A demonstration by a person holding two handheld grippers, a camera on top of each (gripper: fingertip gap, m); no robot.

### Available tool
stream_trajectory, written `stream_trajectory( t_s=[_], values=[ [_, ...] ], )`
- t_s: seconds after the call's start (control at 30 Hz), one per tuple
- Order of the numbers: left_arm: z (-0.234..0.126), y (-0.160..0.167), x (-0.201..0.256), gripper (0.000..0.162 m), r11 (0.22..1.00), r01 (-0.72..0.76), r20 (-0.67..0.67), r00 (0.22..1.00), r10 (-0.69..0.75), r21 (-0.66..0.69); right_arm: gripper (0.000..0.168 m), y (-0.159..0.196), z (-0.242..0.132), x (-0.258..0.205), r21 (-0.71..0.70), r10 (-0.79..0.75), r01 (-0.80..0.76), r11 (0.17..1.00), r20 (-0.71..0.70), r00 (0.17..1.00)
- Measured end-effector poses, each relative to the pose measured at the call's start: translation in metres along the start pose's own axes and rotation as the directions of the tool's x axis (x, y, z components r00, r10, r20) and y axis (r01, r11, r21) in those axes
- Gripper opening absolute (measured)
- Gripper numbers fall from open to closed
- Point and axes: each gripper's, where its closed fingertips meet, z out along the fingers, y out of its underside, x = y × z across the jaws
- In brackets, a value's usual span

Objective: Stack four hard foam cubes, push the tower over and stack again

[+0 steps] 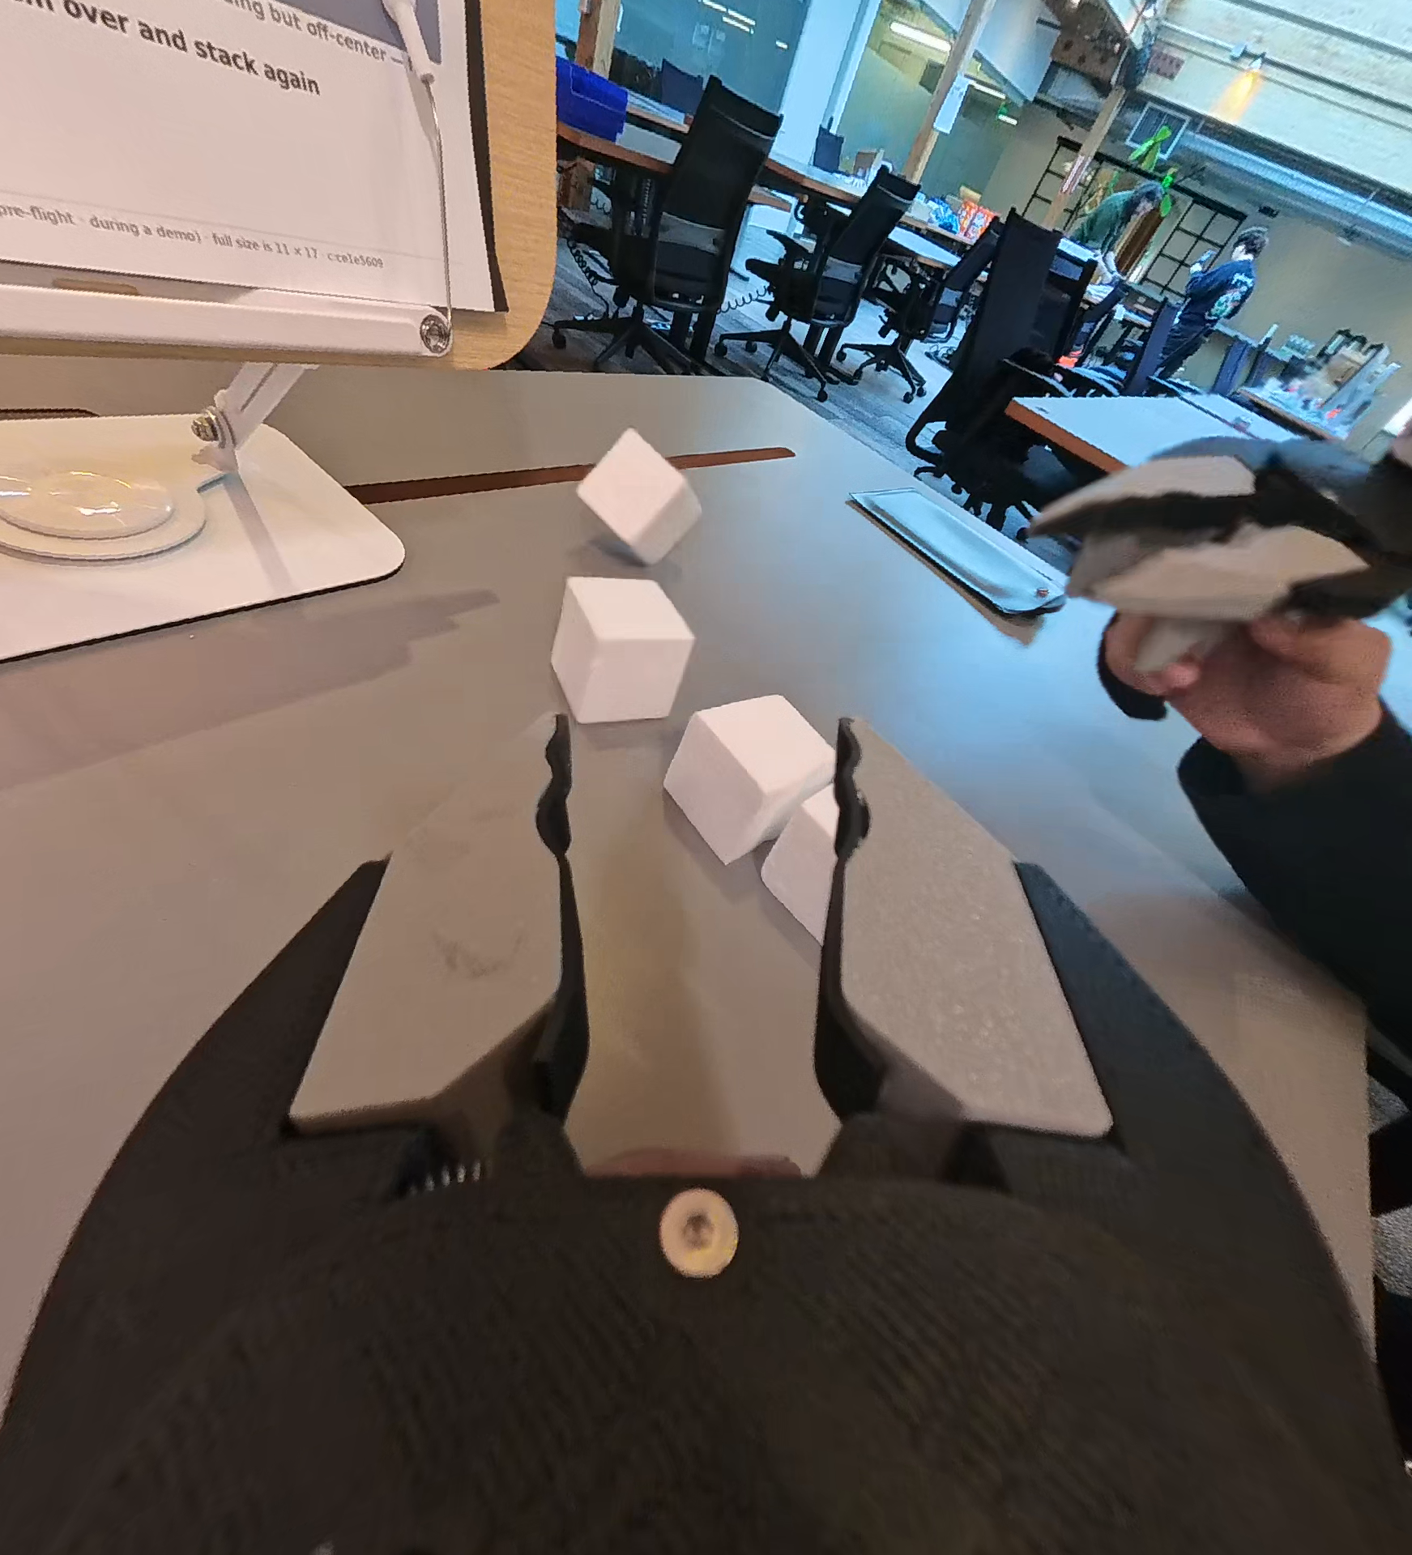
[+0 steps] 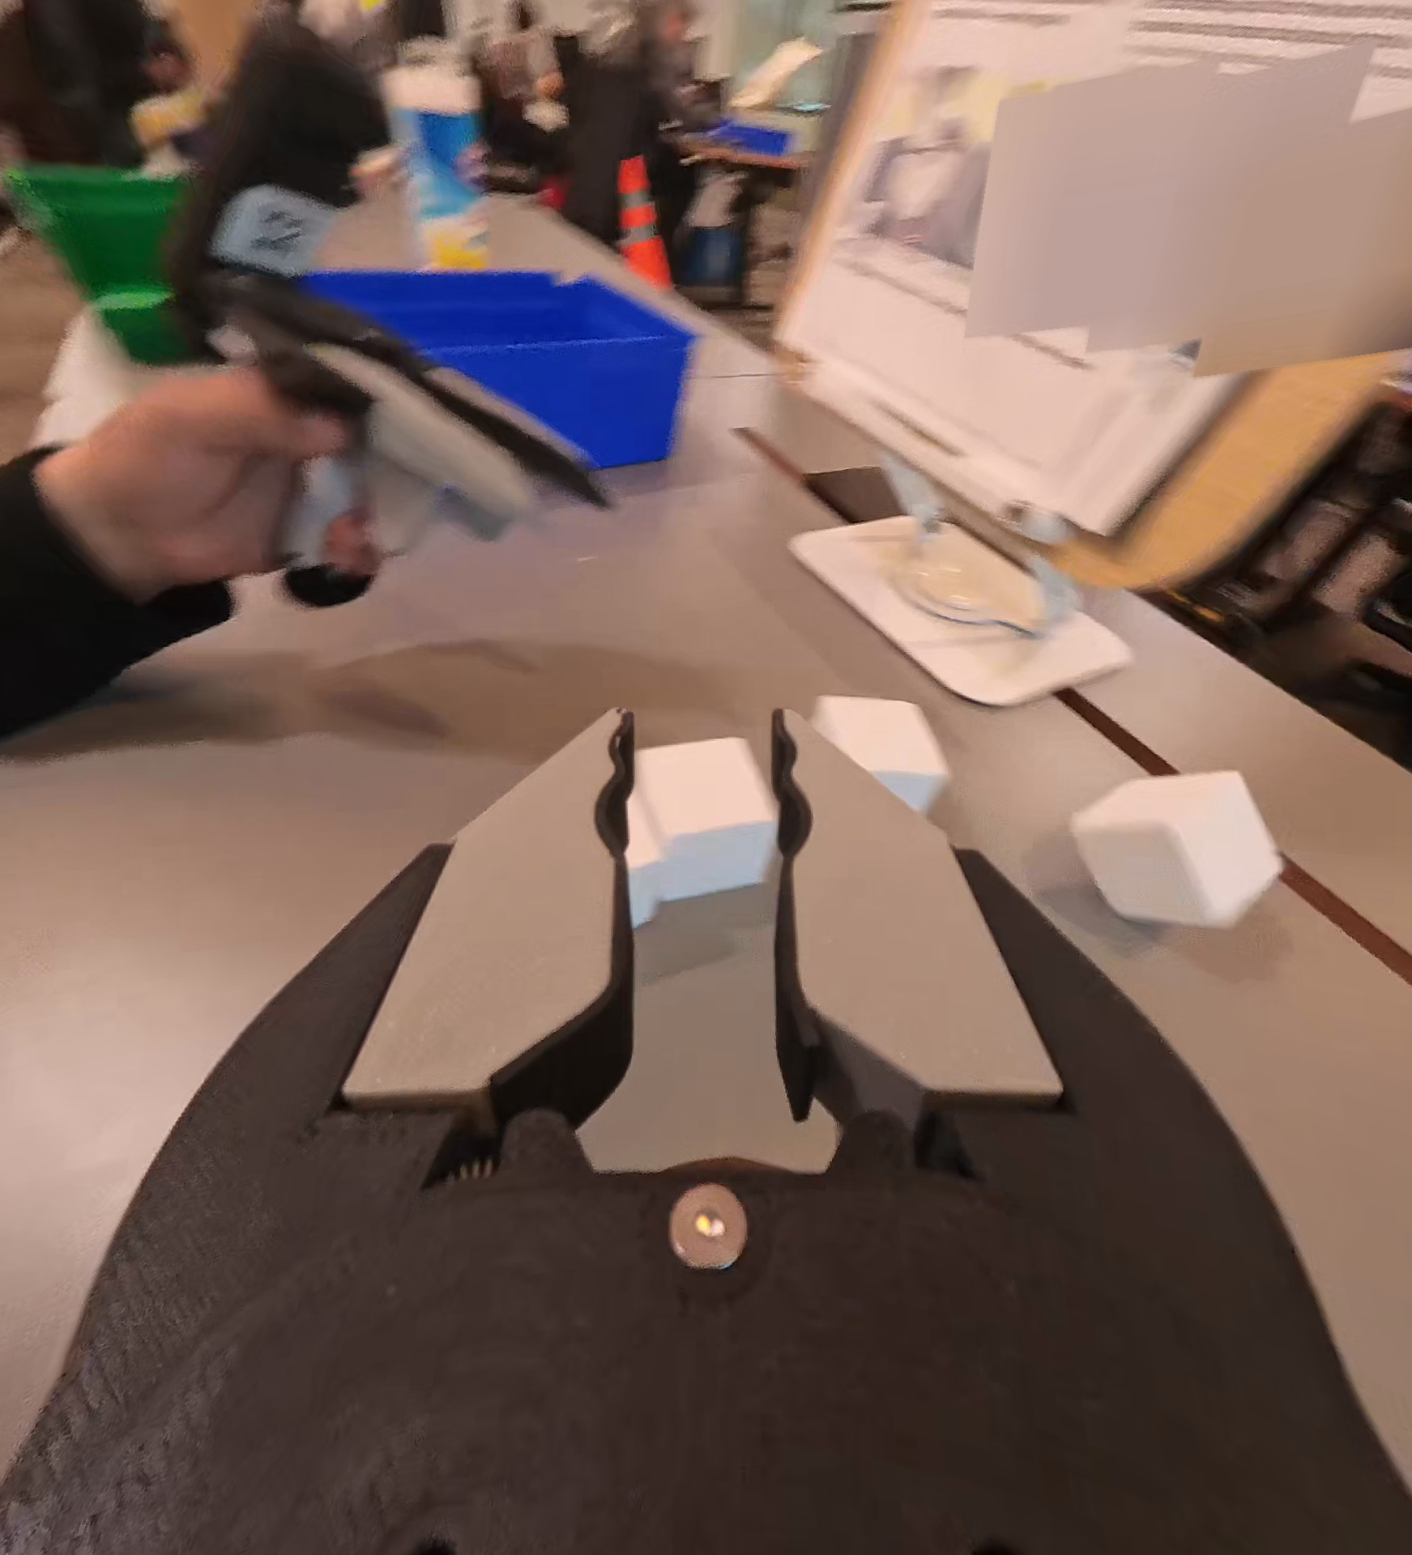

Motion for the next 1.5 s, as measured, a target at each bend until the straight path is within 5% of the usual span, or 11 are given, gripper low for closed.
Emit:
stream_trajectory(
  t_s=[0.1, 0.27, 0.4, 0.57, 1.1, 1.37, 1.5],
  values=[
    [-0.001, -0.001, 0.001, 0.062, 1.0, 0.002, -0.005, 1.0, -0.002, 0.004, 0.031, 0.012, -0.02, 0.062, 0.046, 0.169, -0.164, 0.985, -0.192, 0.967],
    [-0.002, -0.003, 0.004, 0.062, 1.0, -0.001, -0.014, 1.0, 0.001, 0.01, 0.045, 0.03, -0.045, 0.113, 0.196, 0.49, -0.456, 0.868, -0.191, 0.851],
    [0.0, -0.001, 0.005, 0.062, 1.0, 0.001, -0.02, 1.0, -0.001, 0.0, 0.056, 0.054, -0.055, 0.143, 0.233, 0.585, -0.539, 0.81, -0.245, 0.773],
    [0.004, 0.006, 0.005, 0.063, 1.0, -0.002, -0.017, 1.0, 0.001, -0.028, 0.06, 0.094, -0.05, 0.161, 0.076, 0.433, -0.446, 0.892, -0.426, 0.794],
    [0.029, 0.051, 0.002, 0.065, 0.969, -0.052, 0.019, 0.998, 0.058, -0.24, 0.031, 0.127, 0.033, 0.085, -0.345, 0.097, -0.205, 0.916, -0.306, 0.947],
    [0.025, 0.045, -0.004, 0.065, 0.976, -0.032, 0.038, 0.998, 0.041, -0.215, 0.027, 0.098, 0.093, 0.004, -0.296, 0.107, -0.11, 0.949, -0.025, 0.994],
    [0.023, 0.039, -0.001, 0.065, 0.981, -0.029, 0.032, 0.999, 0.036, -0.191, 0.037, 0.1, 0.07, 0.071, -0.271, -0.003, -0.078, 0.959, -0.285, 0.958]
  ],
)
